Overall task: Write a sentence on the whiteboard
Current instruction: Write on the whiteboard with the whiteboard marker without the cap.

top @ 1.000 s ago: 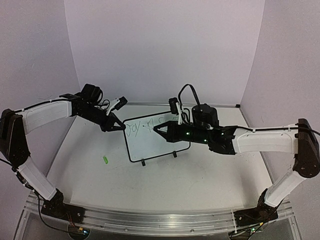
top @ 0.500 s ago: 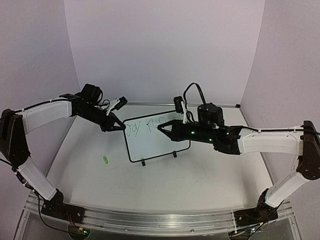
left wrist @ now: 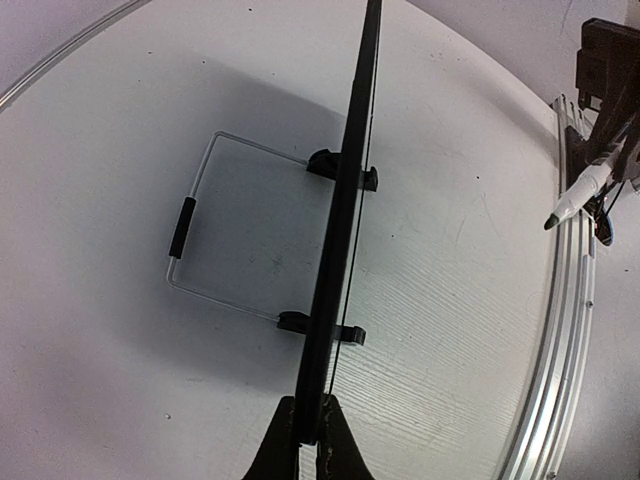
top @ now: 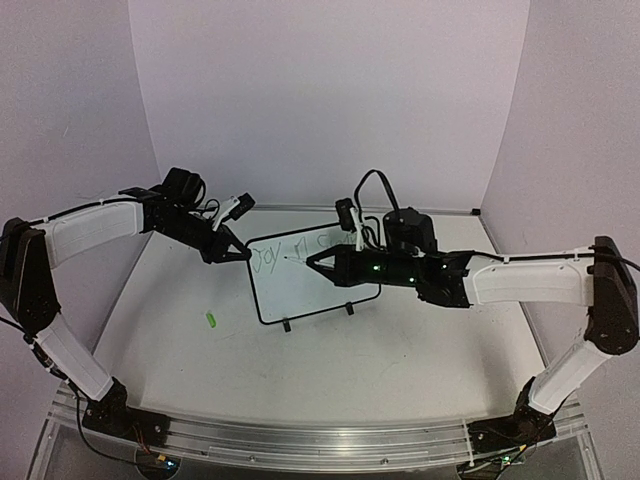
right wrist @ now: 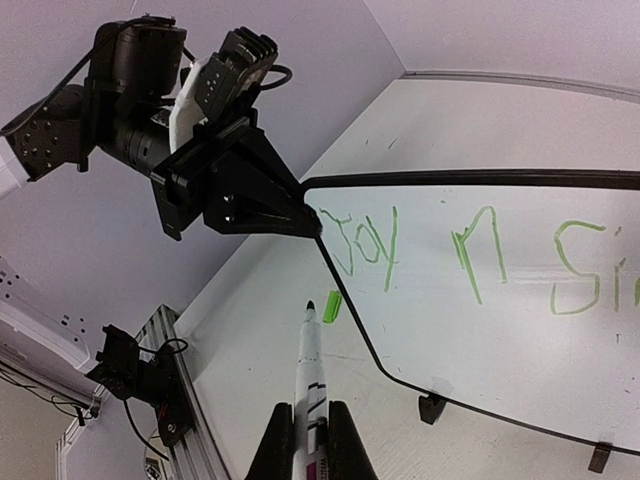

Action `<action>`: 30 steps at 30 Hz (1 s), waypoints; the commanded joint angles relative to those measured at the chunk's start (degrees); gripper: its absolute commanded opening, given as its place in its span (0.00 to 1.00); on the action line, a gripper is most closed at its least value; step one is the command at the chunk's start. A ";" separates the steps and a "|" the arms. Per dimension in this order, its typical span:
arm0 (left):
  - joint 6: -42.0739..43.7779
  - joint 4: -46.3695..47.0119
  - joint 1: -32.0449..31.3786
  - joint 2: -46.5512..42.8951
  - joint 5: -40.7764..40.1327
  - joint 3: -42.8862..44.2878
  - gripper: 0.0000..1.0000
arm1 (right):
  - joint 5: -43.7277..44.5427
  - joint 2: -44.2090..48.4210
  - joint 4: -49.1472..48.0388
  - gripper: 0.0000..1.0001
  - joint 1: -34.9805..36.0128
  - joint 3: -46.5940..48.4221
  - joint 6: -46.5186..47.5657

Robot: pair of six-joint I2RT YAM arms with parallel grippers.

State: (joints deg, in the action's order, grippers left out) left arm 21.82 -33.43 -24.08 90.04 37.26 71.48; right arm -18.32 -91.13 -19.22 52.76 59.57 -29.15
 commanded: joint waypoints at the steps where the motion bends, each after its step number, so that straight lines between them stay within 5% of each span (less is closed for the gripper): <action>1: 1.74 -1.05 -0.30 0.47 -4.59 0.06 0.00 | -0.22 -1.24 -1.10 0.00 1.10 2.50 0.41; 30: 1.76 -1.12 -0.37 1.00 -4.71 0.09 0.00 | 1.05 -1.07 -1.74 0.00 2.35 1.98 0.23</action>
State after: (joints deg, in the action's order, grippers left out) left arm 21.82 -33.43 -24.23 90.04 37.26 71.48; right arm -18.12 -92.29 -19.24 54.70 60.34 -28.82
